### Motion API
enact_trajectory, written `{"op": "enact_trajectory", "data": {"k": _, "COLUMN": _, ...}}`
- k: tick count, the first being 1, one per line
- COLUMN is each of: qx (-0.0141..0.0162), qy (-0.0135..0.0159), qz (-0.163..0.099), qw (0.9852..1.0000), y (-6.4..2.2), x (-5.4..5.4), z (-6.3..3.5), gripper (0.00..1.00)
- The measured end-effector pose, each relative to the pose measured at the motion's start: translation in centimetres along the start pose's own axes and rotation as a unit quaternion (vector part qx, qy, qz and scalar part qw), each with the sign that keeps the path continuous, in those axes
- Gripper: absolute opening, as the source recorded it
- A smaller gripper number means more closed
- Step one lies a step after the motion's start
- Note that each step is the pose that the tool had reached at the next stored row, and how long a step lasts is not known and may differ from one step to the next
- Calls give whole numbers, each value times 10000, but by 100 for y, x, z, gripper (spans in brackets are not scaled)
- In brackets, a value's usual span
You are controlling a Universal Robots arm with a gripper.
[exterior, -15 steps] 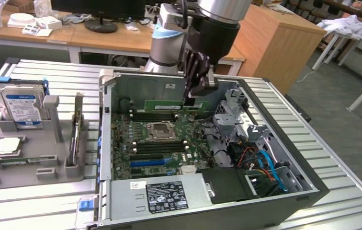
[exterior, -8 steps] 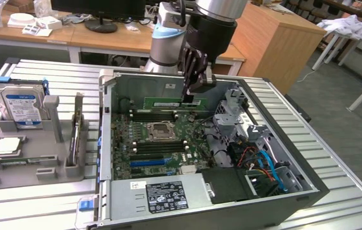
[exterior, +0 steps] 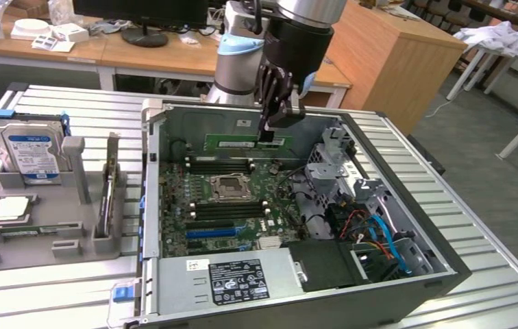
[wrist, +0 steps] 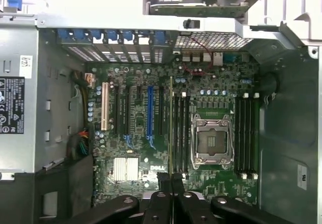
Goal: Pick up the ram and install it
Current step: 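Pick up the ram and move it above insertion slot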
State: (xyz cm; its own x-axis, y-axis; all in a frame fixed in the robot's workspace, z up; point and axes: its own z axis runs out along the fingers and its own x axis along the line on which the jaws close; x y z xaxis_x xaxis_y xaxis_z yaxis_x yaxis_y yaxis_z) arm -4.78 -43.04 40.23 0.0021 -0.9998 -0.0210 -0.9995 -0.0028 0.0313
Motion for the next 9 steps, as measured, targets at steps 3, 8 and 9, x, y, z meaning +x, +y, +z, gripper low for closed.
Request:
{"op": "enact_trajectory", "data": {"k": 3, "qx": 0, "qy": -2, "qz": 0, "qw": 10000, "y": 0, "x": -61, "z": 6, "gripper": 12}}
{"op": "enact_trajectory", "data": {"k": 8, "qx": 0, "qy": -6, "qz": 0, "qw": 10000, "y": -1, "x": -147, "z": 18, "gripper": 12}}
{"op": "enact_trajectory", "data": {"k": 9, "qx": 0, "qy": -7, "qz": 0, "qw": 10000, "y": -1, "x": -163, "z": 20, "gripper": 12}}
